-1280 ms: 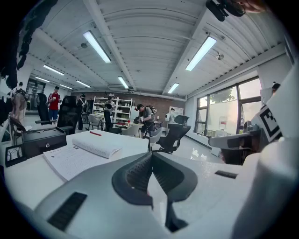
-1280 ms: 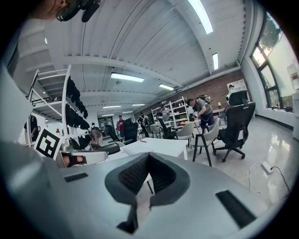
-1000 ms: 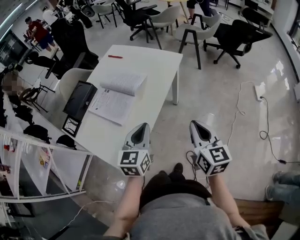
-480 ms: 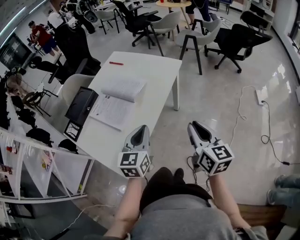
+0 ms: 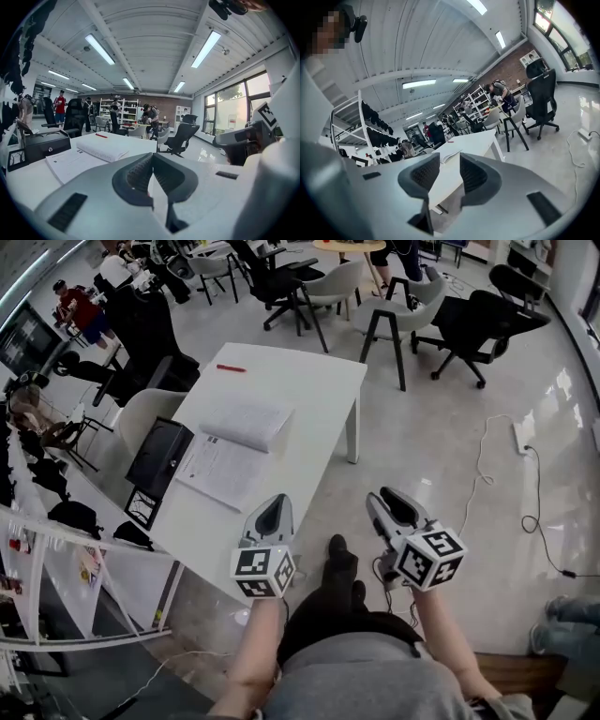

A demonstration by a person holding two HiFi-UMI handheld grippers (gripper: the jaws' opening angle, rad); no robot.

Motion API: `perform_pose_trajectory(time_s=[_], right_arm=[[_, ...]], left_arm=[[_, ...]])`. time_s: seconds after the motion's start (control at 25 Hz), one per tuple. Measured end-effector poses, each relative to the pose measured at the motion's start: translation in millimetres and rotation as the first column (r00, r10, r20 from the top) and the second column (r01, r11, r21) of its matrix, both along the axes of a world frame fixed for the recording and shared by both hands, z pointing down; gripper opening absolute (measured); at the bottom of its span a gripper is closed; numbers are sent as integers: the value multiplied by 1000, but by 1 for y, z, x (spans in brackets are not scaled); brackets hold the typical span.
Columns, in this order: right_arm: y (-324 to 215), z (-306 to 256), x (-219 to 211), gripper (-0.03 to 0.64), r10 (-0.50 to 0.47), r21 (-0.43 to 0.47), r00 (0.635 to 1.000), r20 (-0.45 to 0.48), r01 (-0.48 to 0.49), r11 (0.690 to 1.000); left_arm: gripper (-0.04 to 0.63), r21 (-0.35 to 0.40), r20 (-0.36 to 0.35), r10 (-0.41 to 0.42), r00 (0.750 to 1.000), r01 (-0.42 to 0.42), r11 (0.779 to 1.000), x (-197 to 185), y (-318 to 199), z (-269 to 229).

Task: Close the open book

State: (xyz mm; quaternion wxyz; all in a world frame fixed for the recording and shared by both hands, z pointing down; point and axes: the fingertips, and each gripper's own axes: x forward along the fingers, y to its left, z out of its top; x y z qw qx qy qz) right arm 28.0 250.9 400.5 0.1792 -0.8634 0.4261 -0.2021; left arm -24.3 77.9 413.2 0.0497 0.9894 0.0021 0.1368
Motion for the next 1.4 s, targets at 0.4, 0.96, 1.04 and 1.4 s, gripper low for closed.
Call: perform_pose_trajectory(time_s=[0.4,0.96,1.04,1.4], right_arm=[[-42,12,54,141,-39,1,997,66,39,999],[-161,22,121,141,-196,15,969,149,196,980],[-174,24,126,140,-216,32,961,174,214,976],[-219,41,135,138,-304,60,913,274,299,952]], left_arm=[[7,5,41,-43,998,42,999,50,-43,16],[8,-52,66,-133,989,136,989,103,-126,32],[8,-68,69,-142,987,147,987,104,-132,36],[8,-89,82,-208,975,215,973,105,-150,44]])
